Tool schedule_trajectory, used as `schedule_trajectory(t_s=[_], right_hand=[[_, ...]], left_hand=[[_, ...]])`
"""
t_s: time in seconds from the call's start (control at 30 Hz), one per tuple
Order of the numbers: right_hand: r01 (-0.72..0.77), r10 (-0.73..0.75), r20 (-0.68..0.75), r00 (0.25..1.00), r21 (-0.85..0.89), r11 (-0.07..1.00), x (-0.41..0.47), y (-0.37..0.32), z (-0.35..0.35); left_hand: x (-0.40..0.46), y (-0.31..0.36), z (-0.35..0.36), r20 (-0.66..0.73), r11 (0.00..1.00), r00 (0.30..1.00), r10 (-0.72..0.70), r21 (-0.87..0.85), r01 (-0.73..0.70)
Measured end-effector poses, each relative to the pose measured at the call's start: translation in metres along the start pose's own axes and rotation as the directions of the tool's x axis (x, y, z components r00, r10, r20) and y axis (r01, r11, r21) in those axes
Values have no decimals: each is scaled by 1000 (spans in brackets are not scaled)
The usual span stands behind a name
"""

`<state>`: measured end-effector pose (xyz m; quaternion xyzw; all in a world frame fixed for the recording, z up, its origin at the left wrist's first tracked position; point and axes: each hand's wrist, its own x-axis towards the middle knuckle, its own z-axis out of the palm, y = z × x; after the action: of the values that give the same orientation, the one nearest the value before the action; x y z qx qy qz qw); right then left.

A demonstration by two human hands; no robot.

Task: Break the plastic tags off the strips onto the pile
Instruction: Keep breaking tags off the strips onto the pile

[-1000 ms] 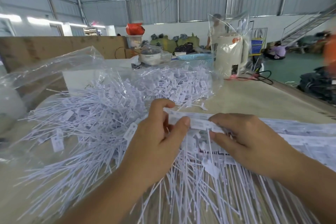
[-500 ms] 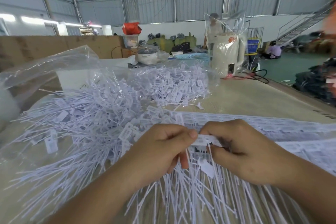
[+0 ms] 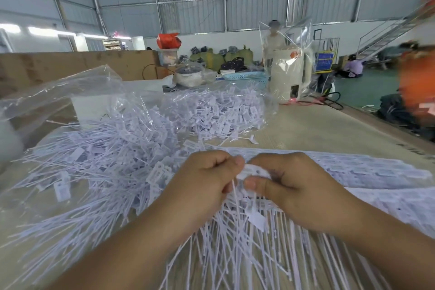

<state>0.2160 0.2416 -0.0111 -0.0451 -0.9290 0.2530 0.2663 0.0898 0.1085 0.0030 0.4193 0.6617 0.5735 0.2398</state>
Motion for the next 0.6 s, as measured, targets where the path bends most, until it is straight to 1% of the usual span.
schedule_trajectory(t_s=[0.07,0.13,0.2,0.27,0.33,0.4,0.47,0.5,0.53,0.57,0.6], right_hand=[[-2,9,-151,989,45,999,1,-3,4],[-3,19,-247,969,64,998,1,-5,4],[-2,11,-267,964,34,999,0,-4,2],[-8,3,-262,965,-21,1000,-2,-4,1],[-7,-7,-264,965,-53,999,-2,-5,2],[10,-23,-293,956,-46,999,0,-8,6],[-5,2,-352,936,-8,1000,0,-6,5],[-28,31,-379,925,13,1000,0,-4,3],[-47,53,-391,919,27,999,-1,-2,0],[-53,62,-381,922,34,998,-2,-1,-3],[-47,56,-349,935,35,998,-2,0,-6]], left_hand=[[4,7,6,-47,987,999,-19,-161,11],[9,12,13,-70,958,997,-35,-285,13],[12,11,20,-72,908,995,-75,-418,38],[11,6,25,-57,827,990,-126,-558,74],[11,0,28,-51,761,987,-152,-643,84],[14,-5,23,-91,706,979,-180,-706,64],[21,-7,7,-183,656,959,-216,-755,4],[23,-8,-4,-235,680,950,-204,-733,-35],[23,-8,-13,-273,748,948,-161,-660,-63],[22,-8,-19,-282,843,955,-93,-532,-74],[20,-8,-21,-249,925,968,-20,-373,-77]])
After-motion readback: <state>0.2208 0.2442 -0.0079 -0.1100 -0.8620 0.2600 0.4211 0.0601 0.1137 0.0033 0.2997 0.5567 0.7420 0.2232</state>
